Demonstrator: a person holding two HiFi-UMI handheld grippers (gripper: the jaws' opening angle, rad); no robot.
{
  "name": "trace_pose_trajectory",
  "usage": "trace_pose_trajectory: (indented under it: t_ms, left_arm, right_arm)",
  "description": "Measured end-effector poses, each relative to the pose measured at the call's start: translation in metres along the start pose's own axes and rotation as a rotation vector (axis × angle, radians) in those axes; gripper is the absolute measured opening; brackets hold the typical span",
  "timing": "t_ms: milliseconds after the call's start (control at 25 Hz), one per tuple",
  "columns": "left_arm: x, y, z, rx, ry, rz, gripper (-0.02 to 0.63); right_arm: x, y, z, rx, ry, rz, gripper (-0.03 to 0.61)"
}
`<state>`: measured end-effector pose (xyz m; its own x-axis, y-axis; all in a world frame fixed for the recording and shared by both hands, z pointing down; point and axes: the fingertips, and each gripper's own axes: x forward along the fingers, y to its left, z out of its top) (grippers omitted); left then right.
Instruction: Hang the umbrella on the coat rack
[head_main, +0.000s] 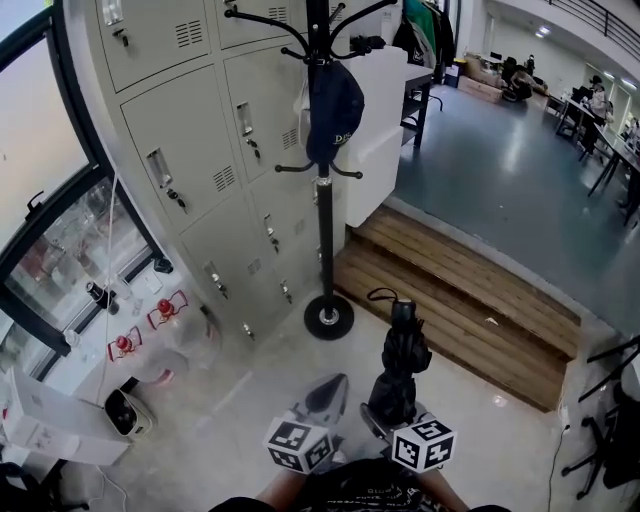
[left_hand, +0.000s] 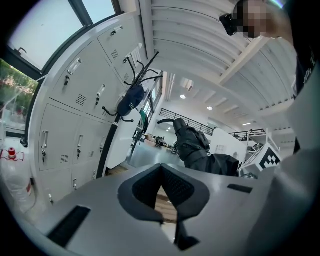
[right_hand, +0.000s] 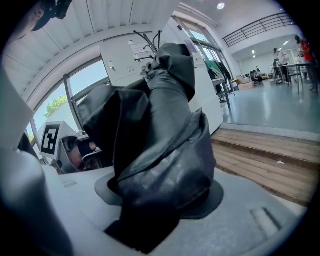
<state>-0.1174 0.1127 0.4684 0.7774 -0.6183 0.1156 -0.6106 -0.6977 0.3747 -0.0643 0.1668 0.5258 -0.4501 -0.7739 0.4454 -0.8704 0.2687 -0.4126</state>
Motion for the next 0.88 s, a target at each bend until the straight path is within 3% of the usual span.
trace_pose_trajectory:
  t_ms: [240,480,880]
  left_arm:
    - [0.015,0.005,0.012,-0.042,-0.030,0.017,0.009]
    - [0.052,0.017,0.031,-0.021,-0.068,0.055,0.009]
    - [0.134,0.042,0.042,0.046,-0.045,0.133,0.009]
  right_arm:
    - [0.009,-0.008,0.018,0.064,-0.043,0.054,0.252]
    - [0.027,-0.039,0.044,0.018,-0.025,0.068,0.252]
    - [0.070,-0.104,0.097,-0.073,0.018,0.059,0.252]
